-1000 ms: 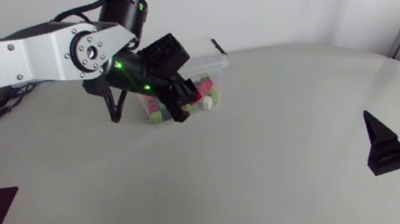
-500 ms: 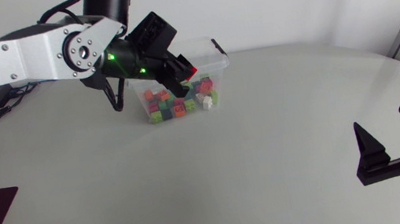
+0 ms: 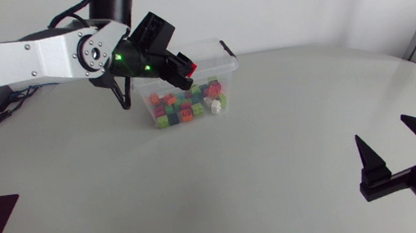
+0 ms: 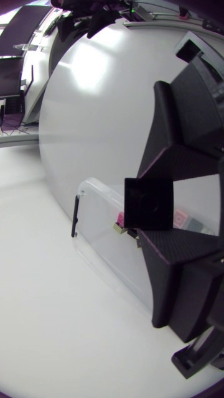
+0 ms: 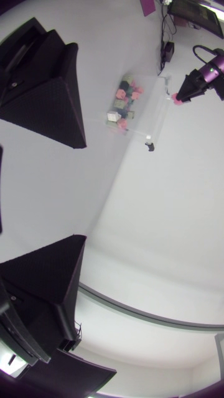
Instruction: Place the duplo bricks in the container
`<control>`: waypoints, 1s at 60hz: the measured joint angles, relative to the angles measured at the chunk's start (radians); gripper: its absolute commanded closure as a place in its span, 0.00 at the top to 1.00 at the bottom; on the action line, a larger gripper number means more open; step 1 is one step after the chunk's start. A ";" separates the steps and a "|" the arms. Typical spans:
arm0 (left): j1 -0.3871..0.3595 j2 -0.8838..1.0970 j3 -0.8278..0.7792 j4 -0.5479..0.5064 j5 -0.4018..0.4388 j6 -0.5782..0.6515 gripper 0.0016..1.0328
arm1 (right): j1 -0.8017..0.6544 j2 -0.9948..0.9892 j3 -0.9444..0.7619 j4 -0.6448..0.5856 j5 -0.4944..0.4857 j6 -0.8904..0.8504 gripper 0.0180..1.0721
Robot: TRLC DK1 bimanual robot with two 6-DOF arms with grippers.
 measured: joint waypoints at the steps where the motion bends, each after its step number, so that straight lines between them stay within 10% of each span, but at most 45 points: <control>1: 0.002 0.002 0.003 0.003 0.000 -0.002 0.30 | 0.001 0.000 0.000 -0.005 0.000 0.000 0.95; 47: 0.093 0.303 0.372 0.036 -0.052 -0.093 0.32 | 0.001 0.000 0.001 -0.036 -0.003 0.008 0.95; 51: 0.094 0.326 0.401 0.023 -0.057 -0.099 0.45 | 0.001 0.000 0.001 -0.036 -0.003 0.008 0.95; 55: 0.094 0.346 0.425 0.012 -0.078 -0.100 0.86 | 0.001 0.000 0.001 -0.036 -0.003 0.008 0.95; 60: 0.096 0.361 0.435 0.010 -0.095 -0.101 0.96 | 0.001 0.000 0.001 -0.036 -0.003 0.008 0.95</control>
